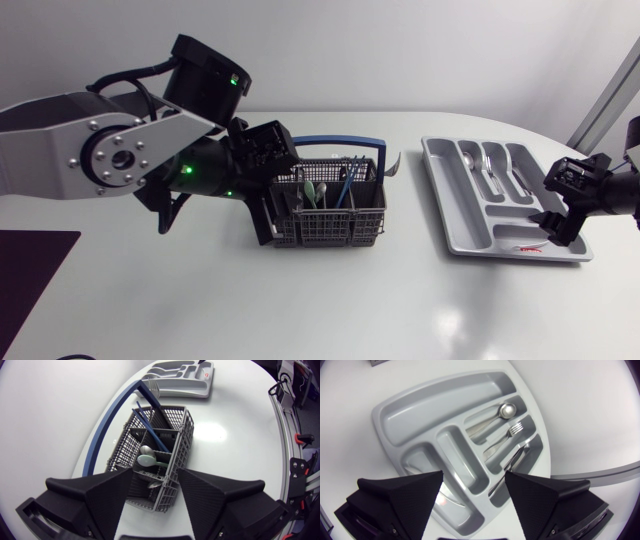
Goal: Unload the cutlery basket into the drawer organizer.
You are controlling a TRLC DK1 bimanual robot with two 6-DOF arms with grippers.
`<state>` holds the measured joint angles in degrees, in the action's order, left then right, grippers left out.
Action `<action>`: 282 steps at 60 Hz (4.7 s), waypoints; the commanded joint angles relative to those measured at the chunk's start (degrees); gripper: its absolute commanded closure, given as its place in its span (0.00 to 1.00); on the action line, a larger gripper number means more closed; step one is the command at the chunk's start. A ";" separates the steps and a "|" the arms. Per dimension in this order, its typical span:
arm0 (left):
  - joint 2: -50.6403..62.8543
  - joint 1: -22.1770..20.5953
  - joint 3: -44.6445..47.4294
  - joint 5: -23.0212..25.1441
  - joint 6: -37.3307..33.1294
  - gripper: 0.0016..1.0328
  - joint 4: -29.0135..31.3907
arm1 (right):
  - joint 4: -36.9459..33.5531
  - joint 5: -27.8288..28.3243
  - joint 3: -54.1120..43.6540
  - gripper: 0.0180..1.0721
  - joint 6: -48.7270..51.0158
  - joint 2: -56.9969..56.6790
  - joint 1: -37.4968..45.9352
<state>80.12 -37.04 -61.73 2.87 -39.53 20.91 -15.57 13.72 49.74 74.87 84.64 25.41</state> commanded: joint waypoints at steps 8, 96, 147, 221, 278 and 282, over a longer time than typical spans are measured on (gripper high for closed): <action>-1.28 -0.40 2.23 1.08 -7.14 0.38 0.36 | -2.53 2.81 -6.93 0.09 -5.88 -7.47 -4.75; 13.31 0.47 -6.91 -6.74 -48.10 0.68 4.14 | -0.25 6.68 -22.67 0.07 -19.59 -20.74 -24.88; 15.24 2.94 -8.31 -7.01 -51.97 0.97 3.44 | -0.25 7.11 -24.07 0.07 -20.73 -21.18 -26.11; 3.38 -8.67 -19.30 -6.21 15.89 0.97 9.94 | -5.78 0.70 -16.69 0.11 -46.75 -40.08 -45.18; 15.33 -10.25 -26.33 -1.91 40.67 0.97 13.63 | 23.66 -21.27 -19.68 0.69 -53.07 -23.03 -64.70; 15.24 -10.25 -26.42 -1.82 40.85 0.97 13.81 | 24.80 -22.33 -19.59 0.77 -52.63 -22.33 -64.87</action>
<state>94.26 -47.70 -86.00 0.25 -0.75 33.98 7.60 -7.49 31.48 22.50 60.97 -38.92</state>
